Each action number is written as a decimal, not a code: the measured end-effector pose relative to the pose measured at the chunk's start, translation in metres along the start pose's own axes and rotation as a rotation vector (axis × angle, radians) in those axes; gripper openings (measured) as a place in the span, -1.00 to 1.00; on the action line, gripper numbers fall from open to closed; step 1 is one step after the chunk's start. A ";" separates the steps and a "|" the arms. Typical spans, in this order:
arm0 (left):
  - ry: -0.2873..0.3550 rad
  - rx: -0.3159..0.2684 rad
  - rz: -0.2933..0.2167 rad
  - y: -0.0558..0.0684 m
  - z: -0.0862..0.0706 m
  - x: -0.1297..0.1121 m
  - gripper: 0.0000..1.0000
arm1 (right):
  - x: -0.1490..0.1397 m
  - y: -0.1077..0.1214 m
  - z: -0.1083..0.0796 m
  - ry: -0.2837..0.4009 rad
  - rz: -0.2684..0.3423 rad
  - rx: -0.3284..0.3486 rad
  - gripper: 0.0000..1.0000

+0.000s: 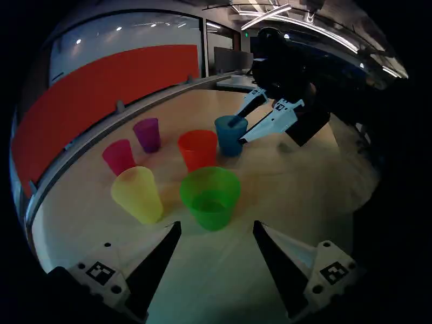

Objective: Pour water

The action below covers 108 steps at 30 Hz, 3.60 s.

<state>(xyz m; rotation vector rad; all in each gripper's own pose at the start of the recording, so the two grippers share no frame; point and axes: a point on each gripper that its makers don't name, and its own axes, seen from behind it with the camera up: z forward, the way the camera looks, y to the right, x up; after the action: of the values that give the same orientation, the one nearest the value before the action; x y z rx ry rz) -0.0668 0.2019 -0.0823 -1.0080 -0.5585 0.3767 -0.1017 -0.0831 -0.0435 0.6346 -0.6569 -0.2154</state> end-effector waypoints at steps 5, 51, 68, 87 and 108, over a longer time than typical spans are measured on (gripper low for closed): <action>0.024 0.043 -0.040 -0.006 -0.013 -0.002 0.99 | -0.003 0.001 -0.014 0.021 0.012 -0.024 1.00; 0.479 0.744 -0.314 -0.129 -0.147 0.026 0.99 | 0.065 0.063 -0.095 0.485 0.192 -0.457 1.00; 0.566 0.911 -0.338 -0.146 -0.169 0.035 0.99 | 0.085 0.083 -0.131 0.672 0.216 -0.677 1.00; 0.606 1.024 -0.371 -0.160 -0.174 0.003 0.99 | 0.084 0.086 -0.134 0.674 0.266 -0.726 1.00; 0.586 1.029 -0.362 -0.170 -0.158 -0.026 0.98 | 0.088 0.089 -0.141 0.690 0.317 -0.741 0.99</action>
<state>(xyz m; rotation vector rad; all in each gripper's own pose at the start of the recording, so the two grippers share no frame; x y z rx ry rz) 0.0142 -0.0033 -0.0062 0.0129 0.0340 0.0020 0.0541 0.0212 -0.0317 -0.1304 0.0224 0.0681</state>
